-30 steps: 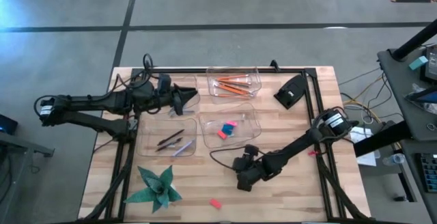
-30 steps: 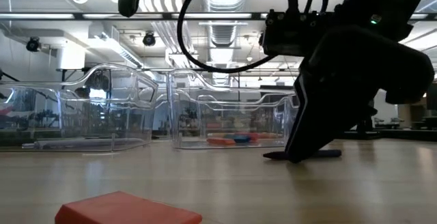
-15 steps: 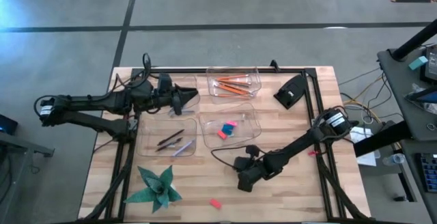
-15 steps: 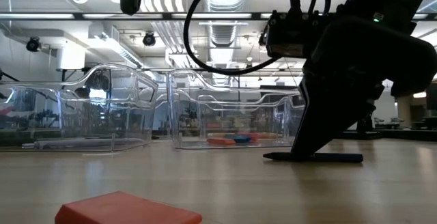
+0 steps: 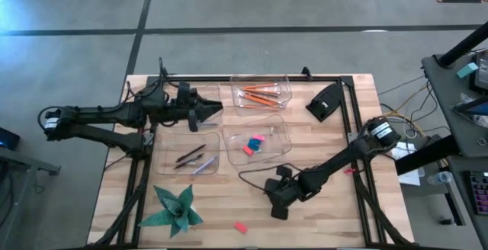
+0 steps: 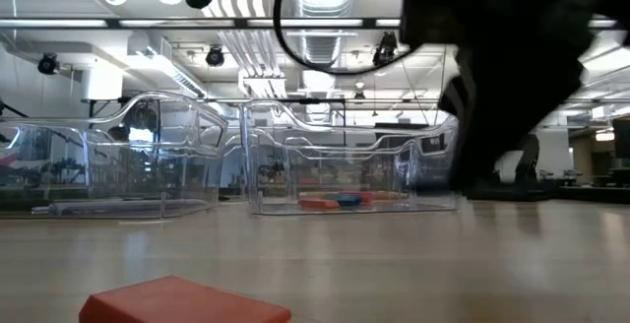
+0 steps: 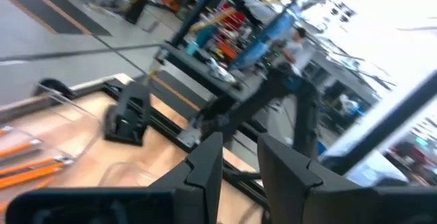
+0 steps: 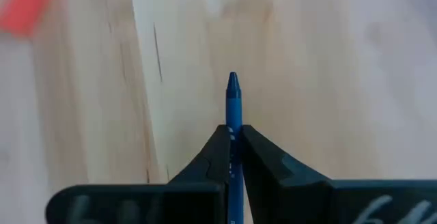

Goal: Sort crayons/erasers/pens/pencils in bins
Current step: Put the blue crayon into the top left transparent bin

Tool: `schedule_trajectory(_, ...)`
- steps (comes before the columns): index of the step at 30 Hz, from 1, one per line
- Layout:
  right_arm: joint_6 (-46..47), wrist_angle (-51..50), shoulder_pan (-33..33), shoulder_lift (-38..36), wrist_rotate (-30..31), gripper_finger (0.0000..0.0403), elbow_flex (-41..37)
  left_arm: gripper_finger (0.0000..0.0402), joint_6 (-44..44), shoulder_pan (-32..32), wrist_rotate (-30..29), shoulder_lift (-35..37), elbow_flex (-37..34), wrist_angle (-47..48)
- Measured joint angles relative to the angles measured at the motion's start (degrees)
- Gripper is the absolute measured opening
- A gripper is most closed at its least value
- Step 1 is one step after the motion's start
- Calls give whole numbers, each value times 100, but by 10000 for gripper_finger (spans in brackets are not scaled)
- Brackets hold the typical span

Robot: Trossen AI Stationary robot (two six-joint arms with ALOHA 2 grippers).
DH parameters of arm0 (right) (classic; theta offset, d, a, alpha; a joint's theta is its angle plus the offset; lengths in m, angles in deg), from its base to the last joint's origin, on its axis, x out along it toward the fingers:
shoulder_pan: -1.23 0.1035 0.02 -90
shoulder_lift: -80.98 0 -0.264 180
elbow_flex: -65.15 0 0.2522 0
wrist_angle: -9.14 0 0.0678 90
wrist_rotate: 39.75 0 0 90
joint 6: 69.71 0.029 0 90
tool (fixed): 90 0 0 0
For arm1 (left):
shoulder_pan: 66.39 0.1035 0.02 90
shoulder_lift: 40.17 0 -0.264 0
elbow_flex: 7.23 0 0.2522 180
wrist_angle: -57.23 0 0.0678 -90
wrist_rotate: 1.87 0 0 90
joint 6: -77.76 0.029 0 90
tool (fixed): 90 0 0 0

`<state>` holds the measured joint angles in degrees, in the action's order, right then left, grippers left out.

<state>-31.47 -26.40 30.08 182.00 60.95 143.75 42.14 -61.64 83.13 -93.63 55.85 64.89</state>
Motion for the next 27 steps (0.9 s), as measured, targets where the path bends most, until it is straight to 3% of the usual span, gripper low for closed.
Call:
schedule_trajectory(13,-38,79,-34,-1123,198,13,17,80,44,-7,1109,0,0,-80)
schedule_trajectory(20,-333,116,-115,-1935,996,13,21,80,271,17,1131,0,0,-135)
schedule_trajectory(27,-938,302,-346,-2617,1880,13,234,80,1417,0,1099,-1,0,-252)
